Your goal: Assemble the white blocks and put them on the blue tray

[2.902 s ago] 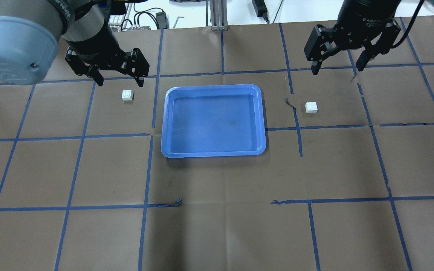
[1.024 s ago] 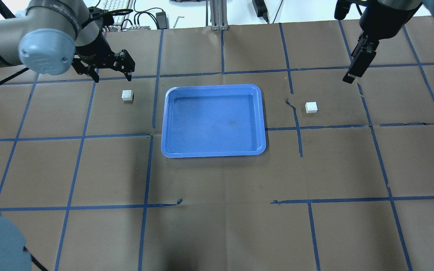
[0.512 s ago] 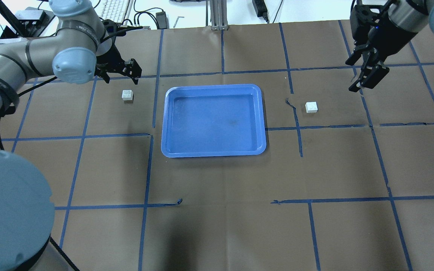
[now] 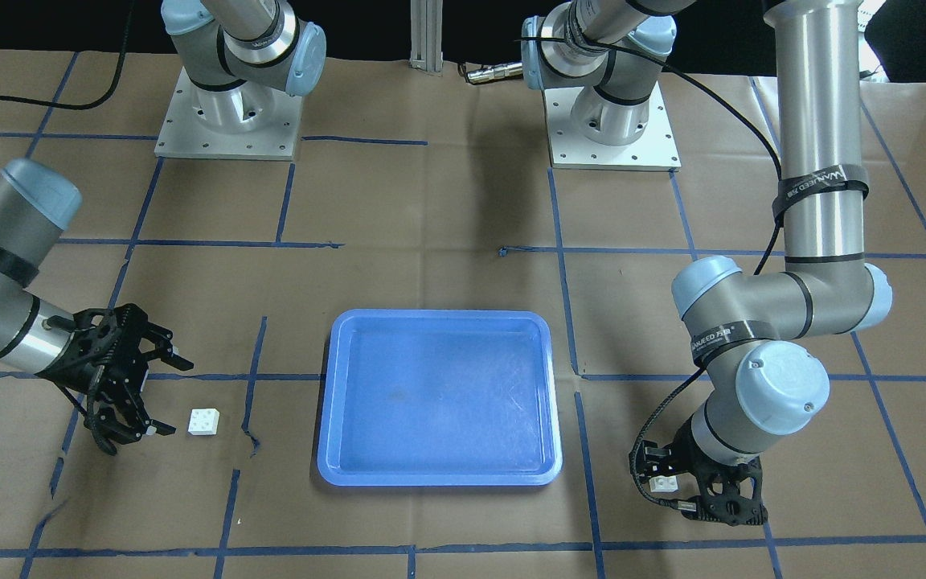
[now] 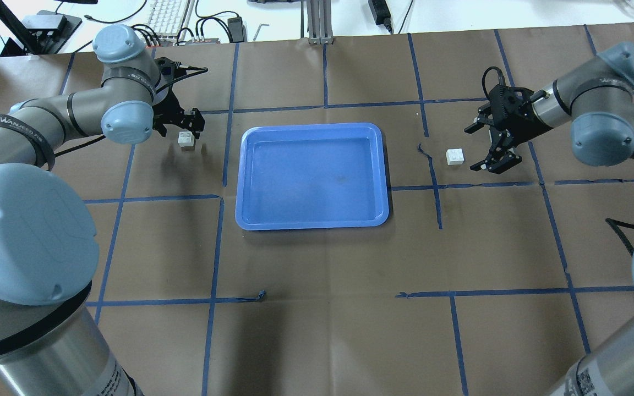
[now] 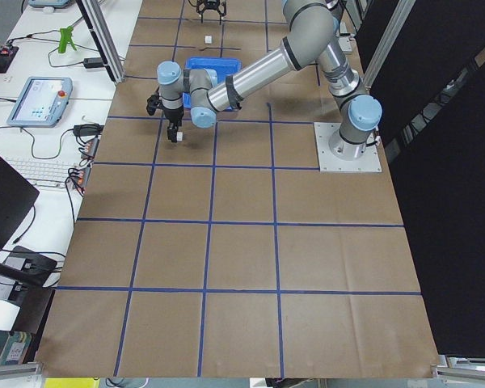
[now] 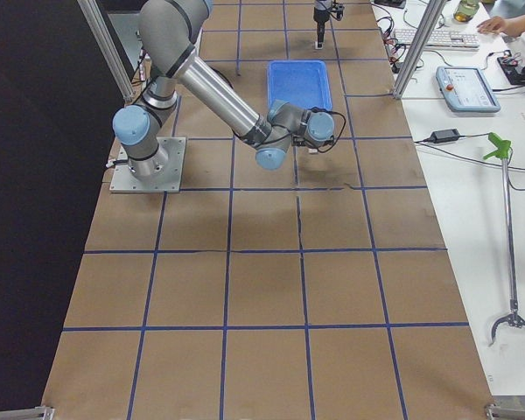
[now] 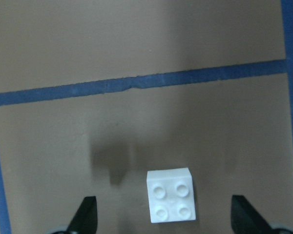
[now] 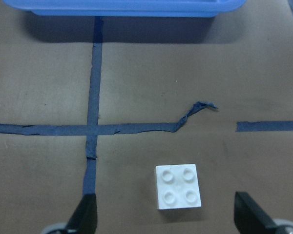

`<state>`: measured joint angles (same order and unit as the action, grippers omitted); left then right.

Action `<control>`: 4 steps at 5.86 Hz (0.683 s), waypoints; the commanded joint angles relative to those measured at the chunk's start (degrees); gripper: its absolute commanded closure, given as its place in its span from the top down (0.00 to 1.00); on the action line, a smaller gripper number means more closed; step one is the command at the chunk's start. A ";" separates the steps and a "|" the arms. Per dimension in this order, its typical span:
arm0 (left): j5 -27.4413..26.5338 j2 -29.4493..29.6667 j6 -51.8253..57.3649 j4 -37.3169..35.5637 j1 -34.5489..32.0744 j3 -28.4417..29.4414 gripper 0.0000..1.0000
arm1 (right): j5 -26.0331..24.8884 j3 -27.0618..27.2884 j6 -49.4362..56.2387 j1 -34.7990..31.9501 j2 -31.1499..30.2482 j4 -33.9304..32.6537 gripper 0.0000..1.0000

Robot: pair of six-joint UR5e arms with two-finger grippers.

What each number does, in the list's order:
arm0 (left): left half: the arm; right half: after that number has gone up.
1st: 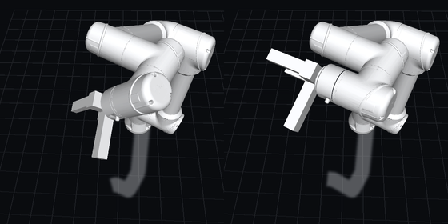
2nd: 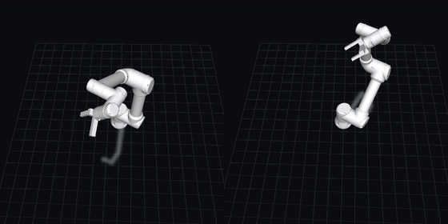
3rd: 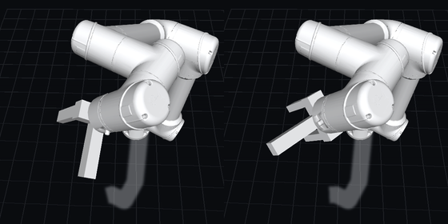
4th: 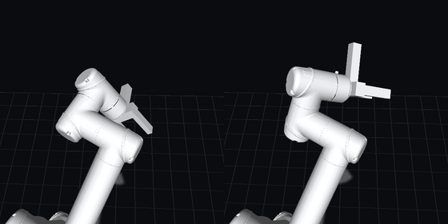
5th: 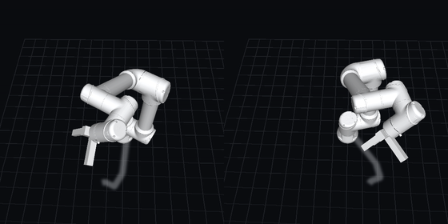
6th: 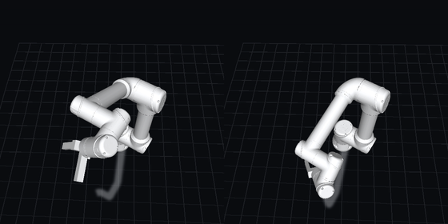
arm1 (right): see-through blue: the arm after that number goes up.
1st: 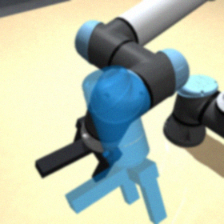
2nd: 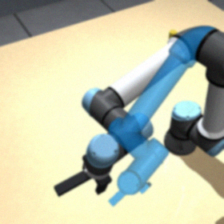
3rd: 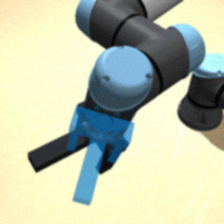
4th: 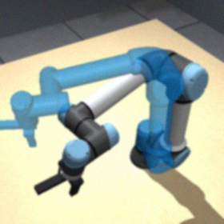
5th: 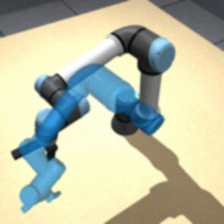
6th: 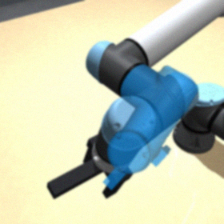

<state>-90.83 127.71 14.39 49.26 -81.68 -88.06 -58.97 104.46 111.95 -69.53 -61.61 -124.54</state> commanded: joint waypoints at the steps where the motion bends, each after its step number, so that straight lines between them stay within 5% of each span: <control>1: 0.04 0.17 0.37 -0.04 0.03 0.08 0.24 | 3.23 0.30 0.11 0.01 1.84 -2.44 1.00; 2: 0.12 -0.27 0.89 -0.04 0.03 0.52 0.05 | 3.25 0.30 0.11 0.01 1.85 -2.37 0.97; 4: 0.12 -5.16 4.82 2.48 -3.46 -0.09 0.00 | 3.25 -0.13 3.07 0.01 2.54 -2.72 0.80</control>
<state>-90.75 125.34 16.73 50.23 -82.93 -87.90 -55.77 104.58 113.08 -69.52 -59.54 -127.11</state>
